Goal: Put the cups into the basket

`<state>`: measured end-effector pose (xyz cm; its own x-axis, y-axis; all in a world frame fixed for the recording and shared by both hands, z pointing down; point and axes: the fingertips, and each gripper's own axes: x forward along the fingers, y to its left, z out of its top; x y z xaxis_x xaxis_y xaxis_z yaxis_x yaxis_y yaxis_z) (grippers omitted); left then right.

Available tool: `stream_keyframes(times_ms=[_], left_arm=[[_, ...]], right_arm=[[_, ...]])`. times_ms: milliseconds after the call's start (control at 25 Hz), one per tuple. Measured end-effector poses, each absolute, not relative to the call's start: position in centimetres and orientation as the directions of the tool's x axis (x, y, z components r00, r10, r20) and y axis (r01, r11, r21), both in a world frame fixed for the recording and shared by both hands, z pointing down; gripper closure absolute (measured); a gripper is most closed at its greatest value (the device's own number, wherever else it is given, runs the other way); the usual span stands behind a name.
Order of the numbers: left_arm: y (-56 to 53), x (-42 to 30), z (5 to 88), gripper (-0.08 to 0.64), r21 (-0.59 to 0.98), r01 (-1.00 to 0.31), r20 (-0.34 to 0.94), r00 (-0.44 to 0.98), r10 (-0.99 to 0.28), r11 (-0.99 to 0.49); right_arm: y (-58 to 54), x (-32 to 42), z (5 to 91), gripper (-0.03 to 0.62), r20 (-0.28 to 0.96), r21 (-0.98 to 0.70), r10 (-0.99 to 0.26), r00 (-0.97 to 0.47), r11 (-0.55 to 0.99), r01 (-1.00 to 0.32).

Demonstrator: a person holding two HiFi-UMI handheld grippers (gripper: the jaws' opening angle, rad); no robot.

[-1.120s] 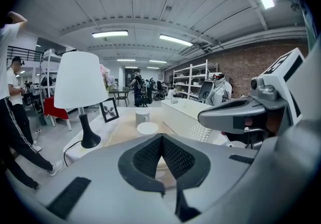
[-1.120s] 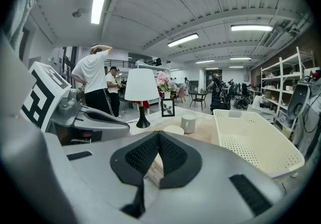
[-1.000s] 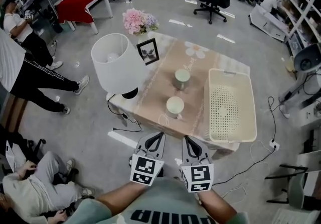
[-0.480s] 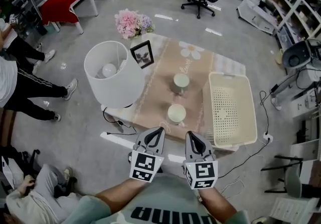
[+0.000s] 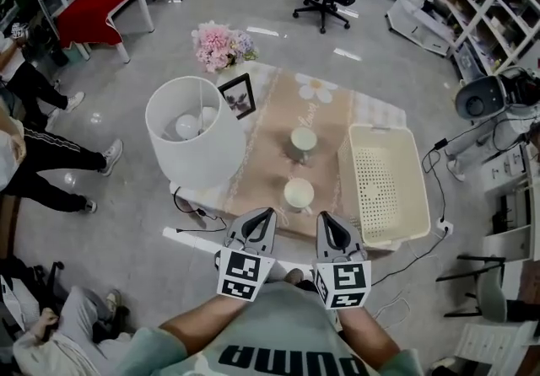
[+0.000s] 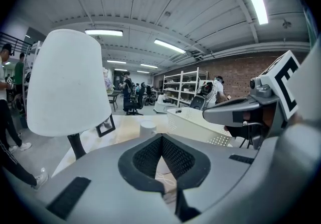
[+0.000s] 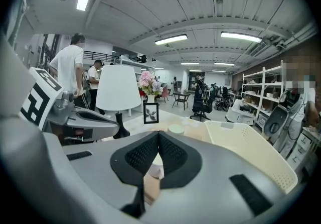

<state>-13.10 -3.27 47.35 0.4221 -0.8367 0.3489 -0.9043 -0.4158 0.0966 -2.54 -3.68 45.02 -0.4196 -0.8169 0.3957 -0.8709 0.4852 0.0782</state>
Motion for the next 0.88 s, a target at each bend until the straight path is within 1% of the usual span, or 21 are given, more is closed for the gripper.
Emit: stream_keyframes(times_ms=[400,760,880], left_arm=[[-4.7,-14.0,48.4,0.555,0.084,-0.919,0.359,0.389,-0.849,-0.386],[-7.1,-14.2,49.6,0.555,0.077,-0.938,0.408,0.338,-0.848,-0.337],[-8.0,-14.1,49.9,0.555,0.076,-0.943,0.424,0.324,-0.846,-0.323]], right_arm=[[-6.0,-2.7,46.6,0.580,0.416,0.092,-0.801,-0.431,0.508,-0.856],[-8.6,-4.0,49.4,0.578,0.495,0.080,-0.710,-0.501,0.612,-0.787],[-9.4,-4.1,50.2,0.562,0.519,0.059,-0.676,-0.523,0.638,-0.767]])
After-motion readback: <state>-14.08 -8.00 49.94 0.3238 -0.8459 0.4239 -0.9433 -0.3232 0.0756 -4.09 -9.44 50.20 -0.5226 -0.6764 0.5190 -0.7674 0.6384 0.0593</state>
